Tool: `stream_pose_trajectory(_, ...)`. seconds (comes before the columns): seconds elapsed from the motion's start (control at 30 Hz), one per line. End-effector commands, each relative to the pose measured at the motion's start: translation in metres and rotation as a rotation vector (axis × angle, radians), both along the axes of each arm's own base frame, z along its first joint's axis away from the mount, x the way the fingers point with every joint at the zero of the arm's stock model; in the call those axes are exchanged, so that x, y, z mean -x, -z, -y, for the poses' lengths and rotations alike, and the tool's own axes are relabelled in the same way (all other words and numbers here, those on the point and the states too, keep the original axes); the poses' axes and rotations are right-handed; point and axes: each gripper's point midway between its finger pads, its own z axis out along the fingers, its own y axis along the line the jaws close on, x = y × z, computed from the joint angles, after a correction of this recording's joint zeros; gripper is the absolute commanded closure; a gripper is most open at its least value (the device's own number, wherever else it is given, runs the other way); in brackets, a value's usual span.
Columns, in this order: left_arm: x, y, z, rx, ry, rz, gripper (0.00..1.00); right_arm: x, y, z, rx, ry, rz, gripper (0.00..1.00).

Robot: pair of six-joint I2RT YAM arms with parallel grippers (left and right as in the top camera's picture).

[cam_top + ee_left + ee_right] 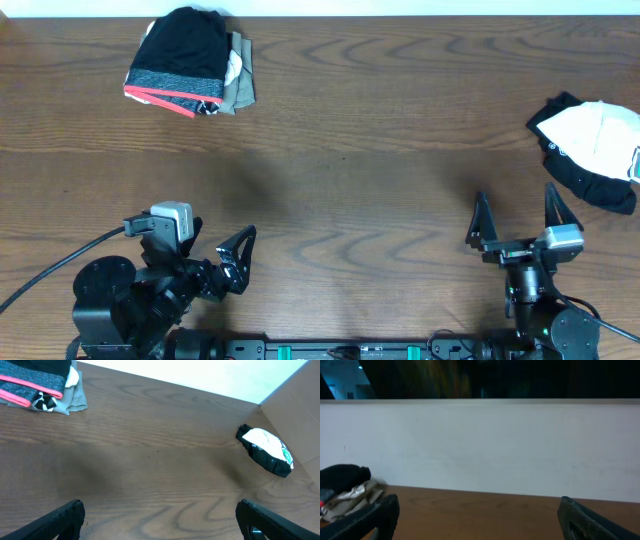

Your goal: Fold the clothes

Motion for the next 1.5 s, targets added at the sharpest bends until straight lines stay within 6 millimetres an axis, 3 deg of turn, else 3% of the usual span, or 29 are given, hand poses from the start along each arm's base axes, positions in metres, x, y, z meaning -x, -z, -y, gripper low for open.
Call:
stream_pose_trajectory(0.0,0.0,-0.001,0.002,0.016,0.005,-0.002,0.02,-0.001,0.004,0.0,0.017,0.0,0.008,0.01)
stream_pose_trajectory(0.37,0.0,-0.001,0.002,0.016,0.005,-0.002,0.02,-0.011,0.035,-0.001,0.017,-0.001,0.032,0.01)
stream_pose_trajectory(0.6,0.0,-0.001,0.002,0.017,0.005,-0.002,0.02,-0.013,0.041,-0.001,0.067,0.009,0.016,0.01)
stream_pose_trajectory(1.03,0.0,-0.001,0.002,0.016,0.005,-0.002,0.02,-0.018,0.113,-0.002,0.213,0.006,-0.261,0.01)
stream_pose_trajectory(1.47,0.0,-0.001,0.002,0.016,0.005,-0.002,0.02,-0.018,0.112,-0.001,0.197,0.006,-0.259,0.01)
